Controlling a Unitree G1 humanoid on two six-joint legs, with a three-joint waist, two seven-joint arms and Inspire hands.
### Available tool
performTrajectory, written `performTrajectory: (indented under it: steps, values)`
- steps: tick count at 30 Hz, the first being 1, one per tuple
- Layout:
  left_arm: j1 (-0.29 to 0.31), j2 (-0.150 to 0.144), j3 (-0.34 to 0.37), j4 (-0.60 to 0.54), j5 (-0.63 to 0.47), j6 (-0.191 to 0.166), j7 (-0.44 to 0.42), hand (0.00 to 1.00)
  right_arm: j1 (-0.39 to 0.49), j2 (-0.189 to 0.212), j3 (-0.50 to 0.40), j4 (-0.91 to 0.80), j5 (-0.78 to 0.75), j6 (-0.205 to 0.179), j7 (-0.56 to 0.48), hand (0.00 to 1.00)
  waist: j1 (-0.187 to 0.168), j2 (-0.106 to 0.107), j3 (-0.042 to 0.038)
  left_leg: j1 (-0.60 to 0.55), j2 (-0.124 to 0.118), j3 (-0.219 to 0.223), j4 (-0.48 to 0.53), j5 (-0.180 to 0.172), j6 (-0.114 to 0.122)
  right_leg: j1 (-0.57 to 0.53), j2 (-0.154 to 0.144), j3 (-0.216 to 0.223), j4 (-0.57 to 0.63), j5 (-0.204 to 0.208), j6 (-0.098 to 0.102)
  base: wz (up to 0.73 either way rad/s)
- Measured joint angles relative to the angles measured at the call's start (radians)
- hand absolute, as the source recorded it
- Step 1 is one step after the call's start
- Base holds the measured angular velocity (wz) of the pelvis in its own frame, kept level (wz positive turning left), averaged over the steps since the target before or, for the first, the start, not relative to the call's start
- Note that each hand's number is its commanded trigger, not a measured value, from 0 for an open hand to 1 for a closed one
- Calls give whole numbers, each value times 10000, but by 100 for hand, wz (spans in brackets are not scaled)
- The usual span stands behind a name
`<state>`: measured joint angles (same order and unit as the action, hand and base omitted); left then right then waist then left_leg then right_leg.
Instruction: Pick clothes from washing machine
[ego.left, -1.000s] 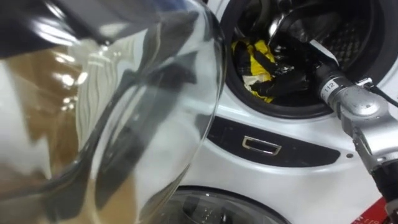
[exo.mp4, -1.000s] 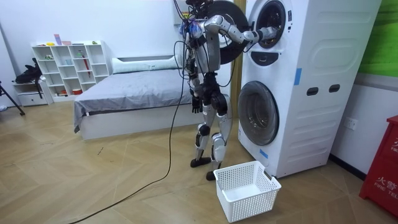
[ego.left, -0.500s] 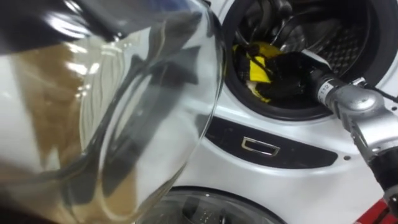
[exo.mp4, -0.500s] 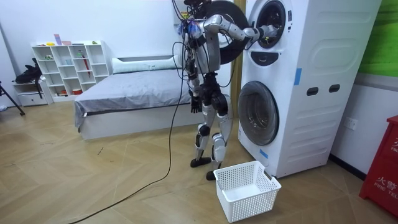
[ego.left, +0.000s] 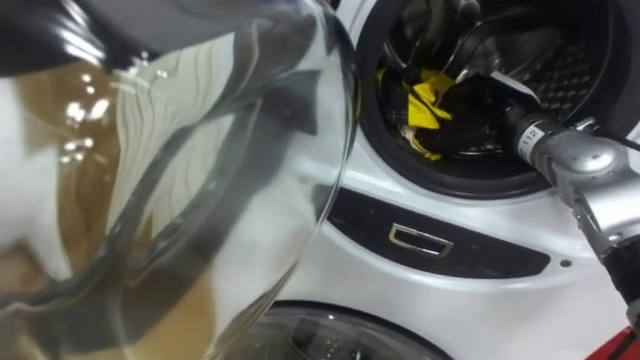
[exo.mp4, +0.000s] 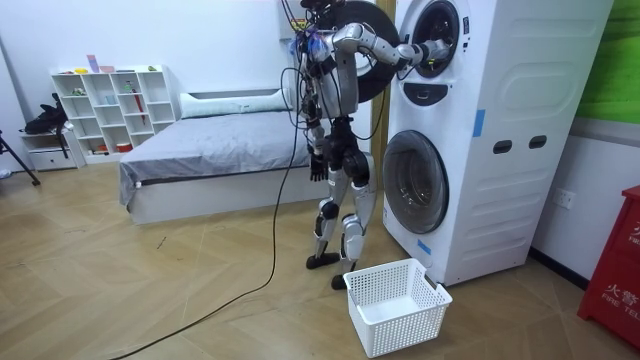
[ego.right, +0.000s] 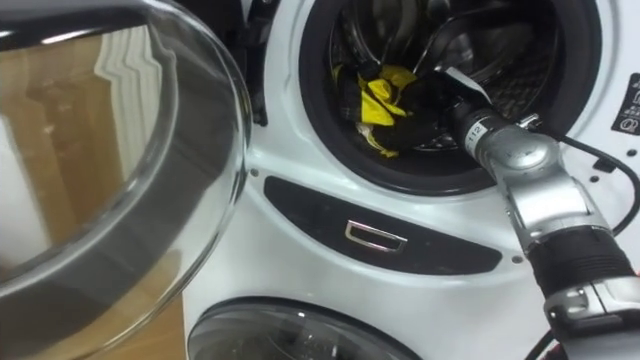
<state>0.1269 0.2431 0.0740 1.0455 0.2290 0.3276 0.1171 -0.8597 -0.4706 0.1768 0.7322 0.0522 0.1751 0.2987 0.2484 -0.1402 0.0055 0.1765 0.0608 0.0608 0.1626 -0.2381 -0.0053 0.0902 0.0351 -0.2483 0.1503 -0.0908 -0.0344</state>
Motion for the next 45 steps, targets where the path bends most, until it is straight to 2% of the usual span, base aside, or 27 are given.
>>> performTrajectory:
  steps: [5,10,13,14,17,19,21,22,24,26,28,30,32,37,40,43,45]
  values:
    - [-5,4,-29,80,-198,-82,17,0,-8,-8,83,-28,238,25,60,100,27,-23,11,27,1,31,5,-6,-7,25,-1,18,1,-6,-15,-1]
    - [69,2,-27,88,-277,-214,79,0,59,-67,269,-899,566,351,-5,100,-42,-34,10,-74,0,182,-3,-15,-22,-136,23,226,13,-33,-102,-9]
    - [199,-3,26,111,-278,-560,113,0,637,-89,252,-2932,569,575,-211,100,-228,-32,-3,-284,7,308,5,-11,-27,-412,43,277,22,-21,-147,-12]
    - [274,-18,16,139,-297,-591,117,0,991,-83,229,-3902,589,613,-395,100,-359,34,23,-297,8,317,14,-11,-25,-436,49,305,3,-21,-148,0]
    - [455,-160,28,125,-412,-807,364,0,2084,-62,-116,-6643,371,663,-830,100,-570,205,-6,-378,10,449,8,-15,-14,-569,14,389,4,-21,-147,-7]
    - [596,-278,20,116,-412,-990,508,0,2692,6,-171,-8032,173,657,-1107,100,-712,362,-57,-424,-3,529,16,-14,-14,-657,0,494,-1,-21,-147,-12]
    - [682,-384,20,123,-409,-1184,693,0,3589,65,-191,-9516,-64,644,-1453,100,-909,573,-146,-343,-2,526,11,-13,-14,-623,6,551,-1,-21,-147,-7]
    - [745,-396,32,129,-408,-1227,733,0,3726,64,-191,-9741,-61,637,-1502,100,-957,623,-132,-296,4,525,4,-13,-14,-572,8,565,-3,-21,-147,-6]
    - [827,-414,31,133,-545,-1478,1007,0,3946,82,-232,-10246,155,623,-1707,100,-1300,748,-118,-134,30,606,-16,-12,-15,-448,18,637,-2,-23,-144,-5]
    - [828,-423,34,140,-826,-1691,1153,0,4034,124,-444,-10703,386,613,-1769,100,-1417,794,-86,-119,52,742,-43,-12,-15,-462,36,787,-4,-25,-140,-21]
    - [851,-436,28,174,-859,-1886,1214,0,4191,160,-635,-11115,434,364,-1837,100,-1502,802,-79,-99,99,745,-63,-13,-15,-479,49,836,-4,-27,-138,-20]
    - [847,-454,18,360,-880,-2091,1371,0,4402,161,-806,-11509,447,114,-1796,100,-1754,774,-93,-86,110,787,-110,-14,-15,-511,77,899,4,-27,-138,-5]
    - [922,-479,16,366,-1049,-2126,1419,0,4671,169,-934,-11621,622,-40,-1718,100,-1838,740,-114,-85,116,887,-112,-15,-16,-543,97,1019,9,-26,-139,-10]
    - [1276,-583,11,405,-1088,-2104,1416,0,5398,232,-1231,-11790,865,0,-1298,100,-1986,722,-114,-107,149,976,-118,-88,-44,-572,140,1100,41,8,-204,-4]
    - [1599,-589,29,438,-1098,-2087,1392,0,5667,234,-1531,-12078,1441,5,-934,100,-2125,658,-163,-115,129,987,-77,-89,-61,-551,158,1111,34,8,-235,0]
    - [1805,-627,112,437,-1094,-2091,1357,0,6060,237,-2101,-12631,2110,-26,-772,100,-2225,636,-175,-168,140,975,-26,-105,-81,-570,179,1090,17,4,-253,2]
    - [1791,-626,145,442,-1087,-2187,1353,0,6524,238,-2524,-13000,2399,-179,-776,100,-2317,648,-169,-162,145,935,-10,-105,-81,-576,192,1078,18,-3,-264,6]
